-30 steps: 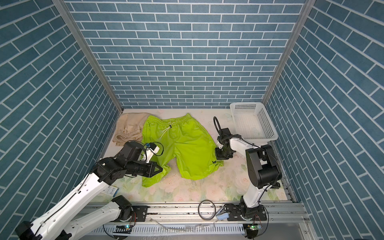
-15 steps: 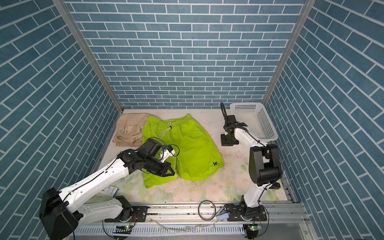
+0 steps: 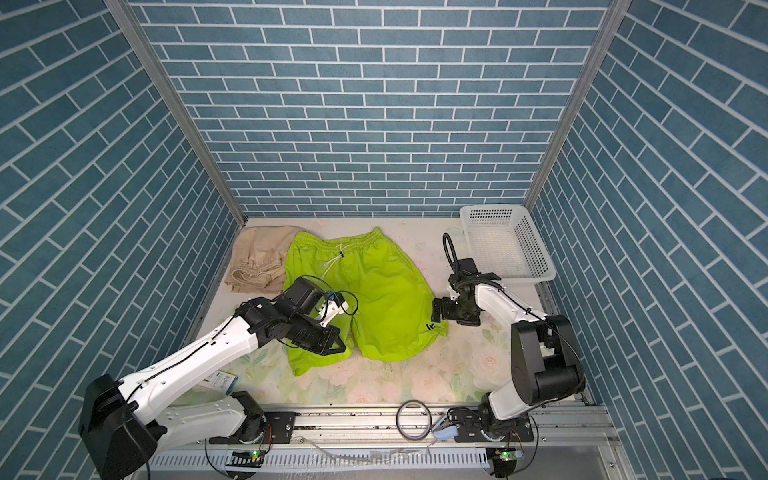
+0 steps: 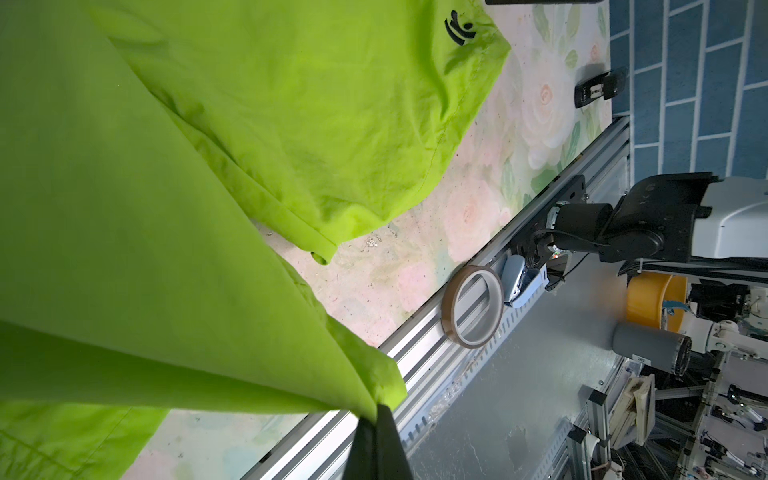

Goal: Fold and stack the shorts

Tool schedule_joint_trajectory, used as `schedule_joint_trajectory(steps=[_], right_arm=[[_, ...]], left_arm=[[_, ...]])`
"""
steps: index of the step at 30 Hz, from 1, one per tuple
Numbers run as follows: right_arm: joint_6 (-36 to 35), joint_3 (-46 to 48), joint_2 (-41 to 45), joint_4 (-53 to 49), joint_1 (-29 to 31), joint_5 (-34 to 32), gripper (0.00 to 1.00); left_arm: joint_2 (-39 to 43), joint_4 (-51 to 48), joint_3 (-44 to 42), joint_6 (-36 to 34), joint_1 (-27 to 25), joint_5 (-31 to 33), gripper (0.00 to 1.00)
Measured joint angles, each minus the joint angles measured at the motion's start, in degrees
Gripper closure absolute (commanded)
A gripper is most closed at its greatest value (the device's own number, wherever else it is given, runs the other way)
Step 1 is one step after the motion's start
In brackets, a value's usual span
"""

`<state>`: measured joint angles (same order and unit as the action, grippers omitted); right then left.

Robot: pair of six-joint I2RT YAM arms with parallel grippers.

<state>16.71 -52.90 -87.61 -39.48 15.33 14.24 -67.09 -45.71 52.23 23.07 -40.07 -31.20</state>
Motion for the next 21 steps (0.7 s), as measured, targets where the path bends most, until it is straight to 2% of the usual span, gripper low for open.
schedule_joint_trajectory(steps=[7,13,17,21], right_arm=[[3.37,0.35,-4.7,4.74,3.23,0.61,0.02],[5.03,0.37,-4.81,6.64,3.85,-0.31,0.02],[5.84,0.46,-5.11,6.93,5.03,-2.43,0.14],[6.58,1.09,-5.14,6.88,6.21,-4.79,0.44]], left_arm=[[0.02,-0.11,-1.31,0.07,0.0,0.5,1.0],[0.33,0.15,-2.19,0.37,0.02,0.74,1.0],[0.39,0.15,-2.99,0.7,0.02,1.11,1.0],[0.66,0.0,-3.21,0.72,0.04,1.6,1.0]])
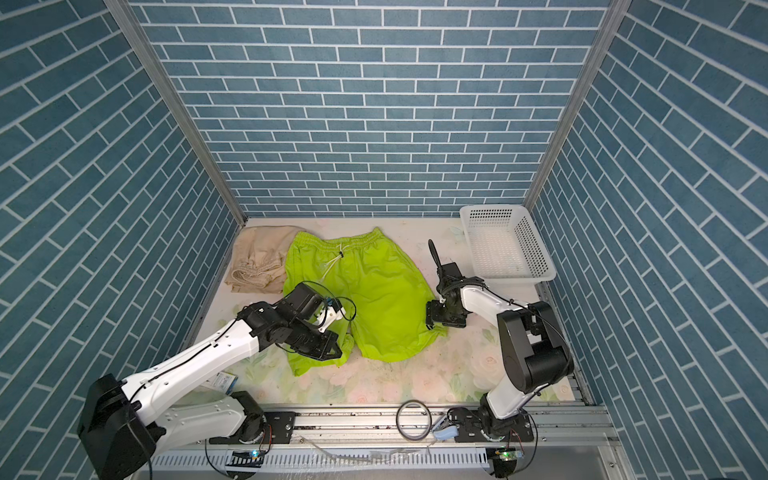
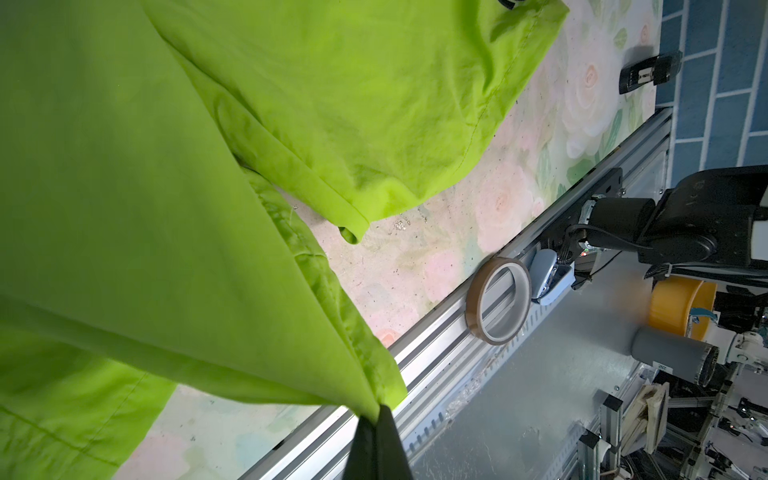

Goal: Fold and stack the shorts

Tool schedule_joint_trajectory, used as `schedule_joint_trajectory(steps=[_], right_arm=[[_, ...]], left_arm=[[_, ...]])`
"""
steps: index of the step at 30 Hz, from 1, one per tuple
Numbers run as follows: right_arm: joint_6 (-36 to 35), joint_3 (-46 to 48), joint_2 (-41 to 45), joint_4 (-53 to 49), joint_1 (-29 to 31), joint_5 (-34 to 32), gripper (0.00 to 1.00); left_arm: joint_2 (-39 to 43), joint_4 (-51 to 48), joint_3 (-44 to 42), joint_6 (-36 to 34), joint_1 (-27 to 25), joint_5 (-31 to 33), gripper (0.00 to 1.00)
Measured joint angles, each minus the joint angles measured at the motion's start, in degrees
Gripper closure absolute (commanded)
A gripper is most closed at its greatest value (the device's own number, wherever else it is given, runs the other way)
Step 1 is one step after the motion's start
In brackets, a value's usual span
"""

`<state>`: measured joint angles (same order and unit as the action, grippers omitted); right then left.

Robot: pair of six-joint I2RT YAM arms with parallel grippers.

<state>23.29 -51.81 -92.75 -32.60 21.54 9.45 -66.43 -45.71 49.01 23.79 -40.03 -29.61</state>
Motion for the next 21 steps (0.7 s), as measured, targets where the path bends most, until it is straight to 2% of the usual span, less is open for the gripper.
schedule_joint_trajectory(steps=[2,5,9,12,16,18,19,20,21], right_arm=[[1.05,0.59,0.17,0.31,0.17,-0.68,0.62],[1.79,1.11,0.24,0.44,0.11,-0.83,1.0],[2.16,0.55,-0.26,-0.33,0.17,-1.73,1.0],[0.28,-4.24,-3.26,-3.67,0.13,-6.08,1.0],[-3.82,-14.82,-9.49,-5.77,-2.34,-12.85,1.0],[-5.49,-19.41,-11.85,-5.49,-4.42,-14.32,0.92],[-6.12,-21.49,-12.92,-5.35,-5.49,-14.58,0.79],[-7.04,-23.17,-13.68,-5.2,-6.25,-14.53,0.67],[-7.15,-24.22,-14.05,-5.05,-6.88,-14.38,0.58]], left_arm=[[0.13,-0.2,0.0,0.0,0.04,0.31,1.0],[0.15,-0.52,0.0,0.0,0.04,0.92,1.0],[0.13,-0.24,-0.15,0.0,0.09,1.01,1.0],[0.07,2.08,-1.03,1.18,-0.13,0.61,1.0],[-4.11,9.05,-0.94,4.13,-5.64,0.98,1.0],[-8.76,12.59,0.76,5.9,-9.73,1.92,1.0],[-11.58,14.21,2.12,6.8,-11.63,2.64,1.0],[-14.34,14.93,3.85,7.58,-13.27,3.72,0.9],[-16.37,15.1,5.4,7.96,-14.38,4.87,0.64]])
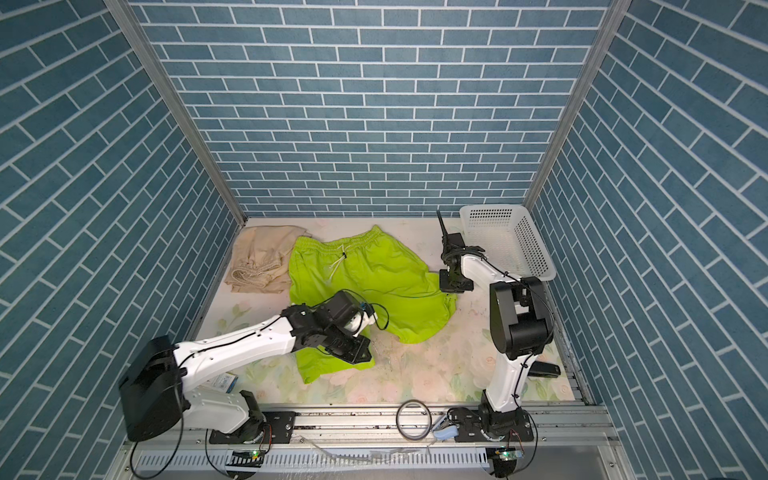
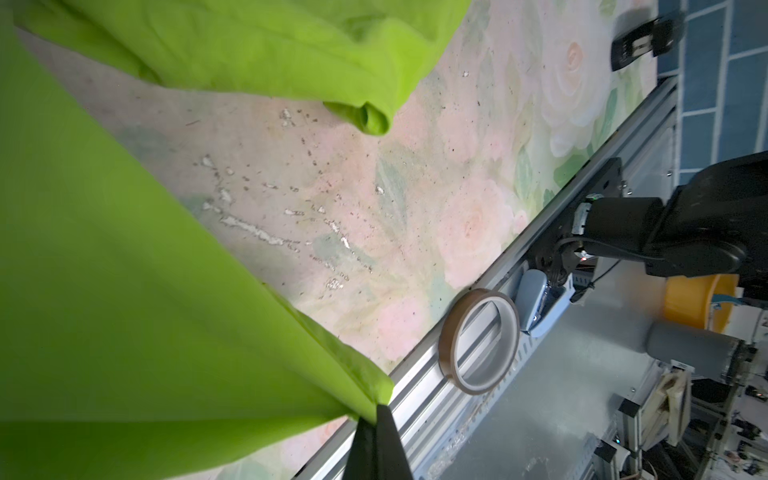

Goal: Fold and stack the shorts

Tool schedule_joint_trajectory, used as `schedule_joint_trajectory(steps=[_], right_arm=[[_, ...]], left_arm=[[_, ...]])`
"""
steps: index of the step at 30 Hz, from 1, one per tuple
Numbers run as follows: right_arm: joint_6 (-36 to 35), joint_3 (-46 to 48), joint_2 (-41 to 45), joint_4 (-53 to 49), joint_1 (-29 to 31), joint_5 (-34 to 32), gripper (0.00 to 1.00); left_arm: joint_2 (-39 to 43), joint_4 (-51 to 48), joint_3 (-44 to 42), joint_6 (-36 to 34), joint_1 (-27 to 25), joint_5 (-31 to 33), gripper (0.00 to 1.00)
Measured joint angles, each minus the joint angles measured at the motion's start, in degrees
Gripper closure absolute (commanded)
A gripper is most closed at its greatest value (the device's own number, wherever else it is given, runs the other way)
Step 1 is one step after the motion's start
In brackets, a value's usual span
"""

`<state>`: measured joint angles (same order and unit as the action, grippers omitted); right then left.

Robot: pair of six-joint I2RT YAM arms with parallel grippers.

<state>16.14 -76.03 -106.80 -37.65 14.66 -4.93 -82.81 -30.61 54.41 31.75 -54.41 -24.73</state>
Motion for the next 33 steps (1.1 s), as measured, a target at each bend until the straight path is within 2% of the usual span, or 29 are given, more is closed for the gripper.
schedule_joint_trajectory(steps=[1,2,3,4,8,11,14,17,20,23,30,33], right_arm=[[-0.81,-0.87,-0.07,0.15,-0.7,0.13,0.51],[-1.49,-1.33,0.15,0.15,-1.14,0.57,0.48],[-1.77,-1.4,0.72,0.26,-1.27,1.27,0.44],[-2.16,-1.27,1.57,0.11,-1.25,2.16,0.41],[-2.71,2.01,9.07,-0.02,-0.85,6.01,0.4],[-2.67,7.21,18.86,0.46,-0.13,11.28,0.4],[-1.88,13.16,27.32,2.89,3.85,18.29,0.39],[-0.48,18.95,29.66,8.22,13.66,25.66,0.37],[0.11,23.85,27.87,12.83,22.58,30.36,0.37],[-0.02,25.09,24.98,14.47,28.46,31.95,0.36],[-0.11,25.38,20.94,20.55,34.6,34.03,0.37],[0.07,26.34,20.2,22.27,35.56,34.32,0.44]], left_arm=[[-1.97,-0.33,1.97,0.2,-1.03,1.44,0.37],[-3.34,-1.25,3.91,0.46,-1.77,2.97,0.15],[-3.89,-2.23,5.35,0.46,-2.05,4.5,0.05],[-3.93,-3.82,6.97,0.37,-2.12,6.32,0.01],[-1.36,-11.52,13.0,-1.33,0.72,11.3,0.0],[2.21,-16.81,16.76,-4.15,6.97,13.97,0.0],[4.85,-19.58,19.61,-7.76,17.64,16.76,0.0],[3.56,-19.78,22.25,-11.08,28.94,22.1,0.0],[-1.57,-17.16,25.09,-14.34,37.0,27.1,0.0],[-9.62,-13.99,29.44,-18.03,41.44,30.23,0.0],[-31.36,-10.43,45.42,-26.18,44.06,35.45,0.0],[-37.03,-9.75,48.33,-28.44,44.39,35.87,0.0]])
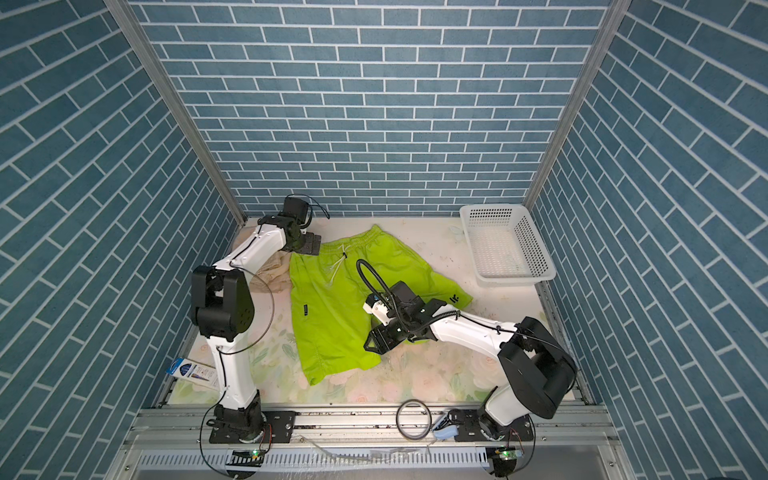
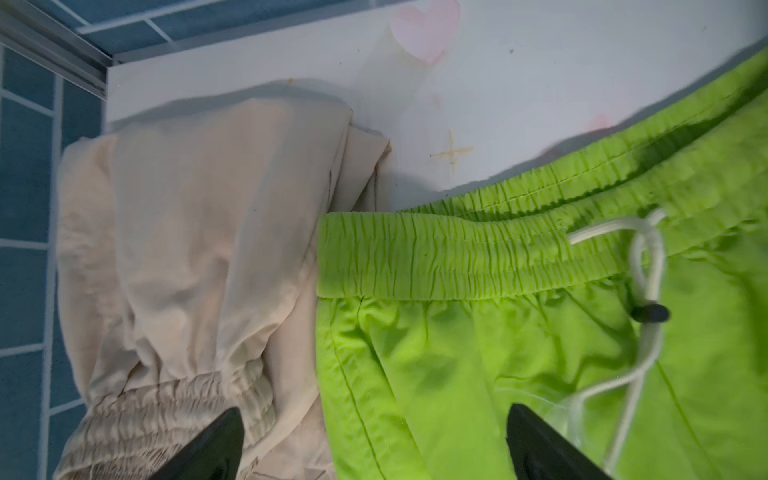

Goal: Fold and stack the shorts

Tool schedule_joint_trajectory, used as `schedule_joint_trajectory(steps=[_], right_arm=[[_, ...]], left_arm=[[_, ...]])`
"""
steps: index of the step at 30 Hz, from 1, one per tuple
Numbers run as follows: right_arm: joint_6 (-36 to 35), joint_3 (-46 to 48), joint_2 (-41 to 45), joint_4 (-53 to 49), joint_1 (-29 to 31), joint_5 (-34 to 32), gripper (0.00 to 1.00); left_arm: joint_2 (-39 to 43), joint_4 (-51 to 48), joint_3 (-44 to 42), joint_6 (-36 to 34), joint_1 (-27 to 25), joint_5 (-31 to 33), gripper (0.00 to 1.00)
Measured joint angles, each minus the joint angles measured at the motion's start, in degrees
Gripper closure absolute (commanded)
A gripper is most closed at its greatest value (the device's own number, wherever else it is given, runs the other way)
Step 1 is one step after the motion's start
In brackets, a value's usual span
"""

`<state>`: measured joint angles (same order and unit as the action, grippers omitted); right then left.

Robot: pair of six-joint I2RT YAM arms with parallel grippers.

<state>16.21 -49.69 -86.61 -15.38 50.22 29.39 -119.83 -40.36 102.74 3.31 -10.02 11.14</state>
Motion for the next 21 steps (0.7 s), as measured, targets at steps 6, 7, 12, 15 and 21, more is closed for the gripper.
schedule_joint_trajectory(steps=[6,7,12,15,21], right_arm=[[1.75,1.14,-2.93,1.97,0.81,0.2,0.95],[2.08,1.38,-3.45,2.12,0.87,0.09,1.0],[3.1,2.12,-4.13,0.87,0.9,-1.2,1.0],[3.5,2.12,-3.91,-0.28,0.83,-2.21,1.0],[4.59,3.23,-1.99,-1.95,-1.79,-3.26,1.0]], left_arm=[[-8.74,-1.84,8.74,-1.99,1.75,-1.66,0.0],[-9.99,-2.27,10.49,-2.14,2.12,-2.14,0.02],[-12.24,-2.89,13.07,-3.08,2.99,-4.26,0.46],[-13.0,-3.63,13.09,-2.97,2.91,-5.49,0.91],[-13.9,-6.12,13.07,-2.71,2.78,-6.36,1.0]])
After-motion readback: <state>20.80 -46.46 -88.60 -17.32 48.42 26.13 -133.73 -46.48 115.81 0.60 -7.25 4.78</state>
